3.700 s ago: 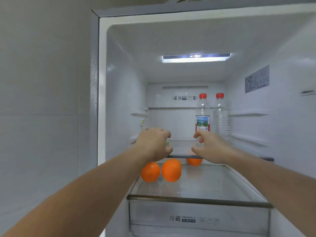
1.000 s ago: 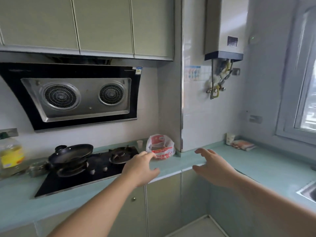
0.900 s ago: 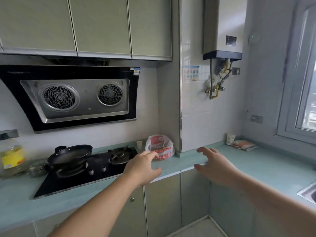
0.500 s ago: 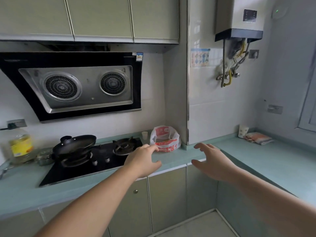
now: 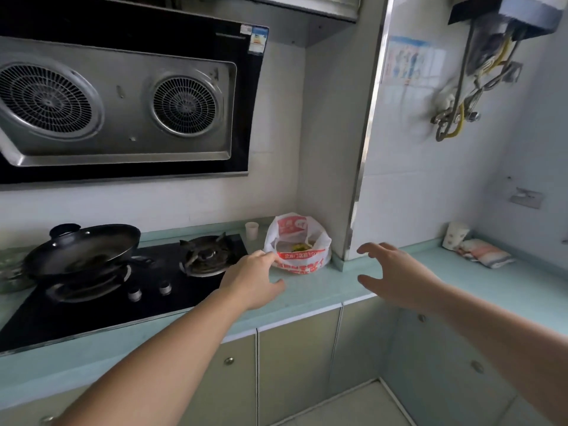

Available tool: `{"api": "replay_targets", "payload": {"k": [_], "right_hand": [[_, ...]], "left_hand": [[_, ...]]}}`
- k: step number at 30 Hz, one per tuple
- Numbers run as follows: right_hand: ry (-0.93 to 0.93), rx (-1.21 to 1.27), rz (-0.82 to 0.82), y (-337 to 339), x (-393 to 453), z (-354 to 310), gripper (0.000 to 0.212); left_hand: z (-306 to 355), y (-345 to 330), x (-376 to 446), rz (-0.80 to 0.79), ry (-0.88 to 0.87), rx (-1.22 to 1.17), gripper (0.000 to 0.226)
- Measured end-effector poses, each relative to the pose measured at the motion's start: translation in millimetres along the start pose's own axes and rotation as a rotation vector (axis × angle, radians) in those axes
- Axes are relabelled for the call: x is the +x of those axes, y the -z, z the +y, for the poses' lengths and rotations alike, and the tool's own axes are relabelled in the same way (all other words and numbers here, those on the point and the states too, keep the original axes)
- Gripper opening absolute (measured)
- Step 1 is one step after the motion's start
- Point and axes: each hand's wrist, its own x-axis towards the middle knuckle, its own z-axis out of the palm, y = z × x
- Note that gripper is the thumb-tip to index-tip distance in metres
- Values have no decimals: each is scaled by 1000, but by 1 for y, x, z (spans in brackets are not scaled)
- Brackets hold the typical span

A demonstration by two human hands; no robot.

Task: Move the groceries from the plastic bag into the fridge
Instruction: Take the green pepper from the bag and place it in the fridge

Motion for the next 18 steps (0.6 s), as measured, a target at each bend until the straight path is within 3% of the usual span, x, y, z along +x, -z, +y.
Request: {"api": "replay_targets", "payload": {"k": [8,18], "right_hand": [[31,-3,-60,-30,98,37,52],[33,86,-129,-59,245,134,48]], "left_hand": [[-16,-33,94,-49,13,-60,33],[-15,-73,226,-101,134,-27,45]]}}
